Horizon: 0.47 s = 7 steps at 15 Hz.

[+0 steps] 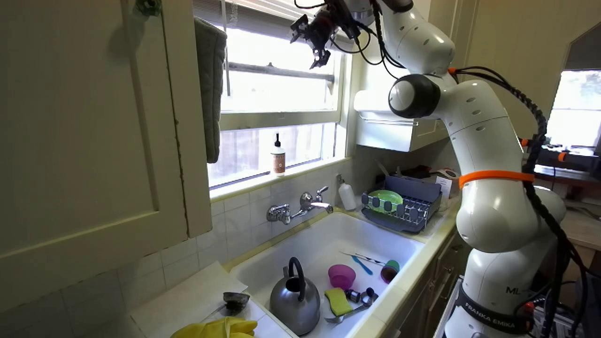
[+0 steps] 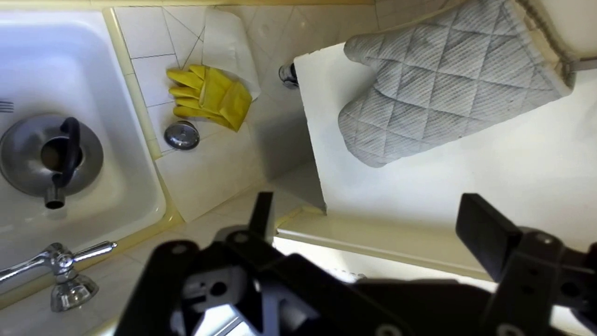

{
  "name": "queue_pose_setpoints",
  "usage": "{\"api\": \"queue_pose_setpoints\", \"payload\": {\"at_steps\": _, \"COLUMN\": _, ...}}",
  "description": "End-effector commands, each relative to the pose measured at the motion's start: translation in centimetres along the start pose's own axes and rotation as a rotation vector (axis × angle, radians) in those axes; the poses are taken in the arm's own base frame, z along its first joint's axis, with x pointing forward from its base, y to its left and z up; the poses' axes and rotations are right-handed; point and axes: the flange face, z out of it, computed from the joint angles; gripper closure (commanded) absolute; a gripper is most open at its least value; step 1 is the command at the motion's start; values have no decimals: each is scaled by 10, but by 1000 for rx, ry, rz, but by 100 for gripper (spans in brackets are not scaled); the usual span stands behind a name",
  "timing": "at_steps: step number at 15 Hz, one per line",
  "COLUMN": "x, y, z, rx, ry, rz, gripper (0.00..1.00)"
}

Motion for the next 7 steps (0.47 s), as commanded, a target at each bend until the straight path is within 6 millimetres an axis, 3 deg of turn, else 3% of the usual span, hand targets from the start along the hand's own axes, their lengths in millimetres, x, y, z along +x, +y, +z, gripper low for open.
{"api": "queue_pose_setpoints", "payload": {"at_steps": 1, "x": 13, "y": -1, "z": 7, "rx": -49, "ry": 62, "rz": 17, "gripper": 0}}
{"api": "queue_pose_setpoints", "payload": {"at_steps": 7, "x": 16, "y": -2, "z": 9, "rx": -35, "ry": 61, "rz": 31, "gripper": 0}}
